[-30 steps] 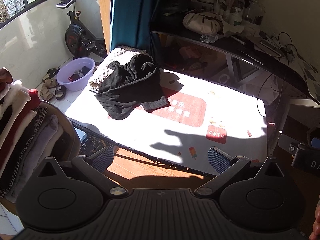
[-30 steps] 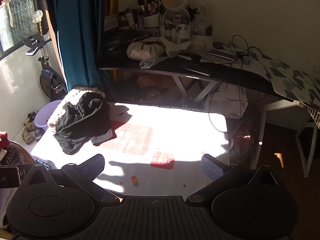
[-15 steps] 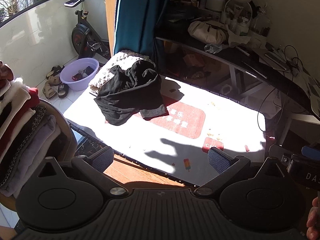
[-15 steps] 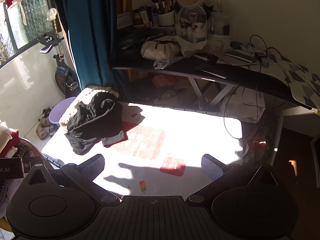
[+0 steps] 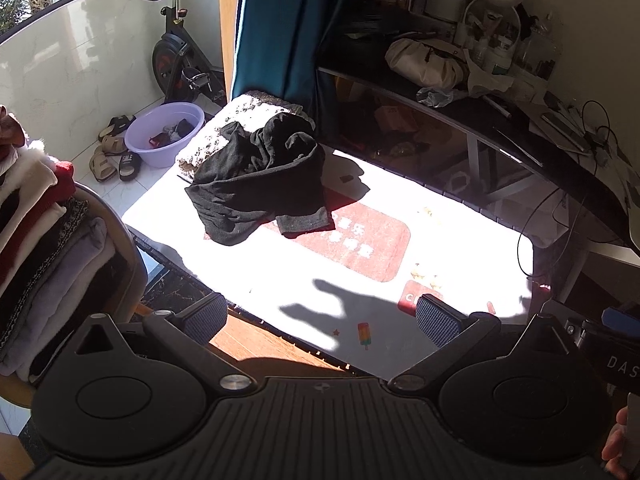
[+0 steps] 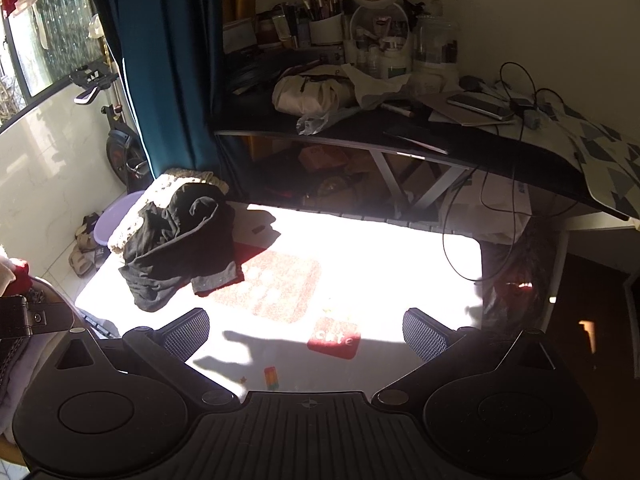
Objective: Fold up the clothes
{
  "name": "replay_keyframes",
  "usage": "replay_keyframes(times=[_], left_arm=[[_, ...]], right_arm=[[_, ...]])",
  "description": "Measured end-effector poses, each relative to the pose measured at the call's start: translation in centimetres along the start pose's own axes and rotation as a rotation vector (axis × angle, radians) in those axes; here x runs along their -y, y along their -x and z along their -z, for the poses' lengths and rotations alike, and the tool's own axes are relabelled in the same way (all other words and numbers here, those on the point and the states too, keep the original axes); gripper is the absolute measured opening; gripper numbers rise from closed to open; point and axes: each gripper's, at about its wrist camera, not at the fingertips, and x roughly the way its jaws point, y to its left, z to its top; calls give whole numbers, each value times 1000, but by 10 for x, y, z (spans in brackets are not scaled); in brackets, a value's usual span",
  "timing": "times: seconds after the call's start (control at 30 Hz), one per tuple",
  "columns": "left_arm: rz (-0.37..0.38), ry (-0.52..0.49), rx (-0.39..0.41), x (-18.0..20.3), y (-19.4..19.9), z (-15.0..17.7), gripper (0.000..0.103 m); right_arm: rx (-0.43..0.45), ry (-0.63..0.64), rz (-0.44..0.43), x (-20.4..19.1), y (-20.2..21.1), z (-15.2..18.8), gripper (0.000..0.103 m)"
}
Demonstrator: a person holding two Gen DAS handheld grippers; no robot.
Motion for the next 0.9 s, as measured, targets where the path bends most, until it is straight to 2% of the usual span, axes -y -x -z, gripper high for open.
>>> replay_keyframes(times=[0.13, 0.37, 0.5, 0.67, 0.77, 0.9], left_arm=[[-27, -12, -39, 3, -7, 2, 103], [-76, -9, -43, -9, -15, 4, 103], [-62, -9, -23, -16, -23, -4, 103], [-28, -44, -23, -22, -39, -18, 103], [-14, -57, -39, -29, -53, -28, 103], [41, -52, -98, -46, -77, -45, 103]], right_arm=[[-30, 0, -5, 0, -10, -3, 102], [-64, 11, -18, -9, -28, -4, 102], [-34, 35, 8, -14, -33, -7, 102], [11, 131, 41, -34, -41, -17, 102], [-14, 121, 49, -45, -55, -26, 102], [-37, 42, 14, -53, -74, -34, 102]])
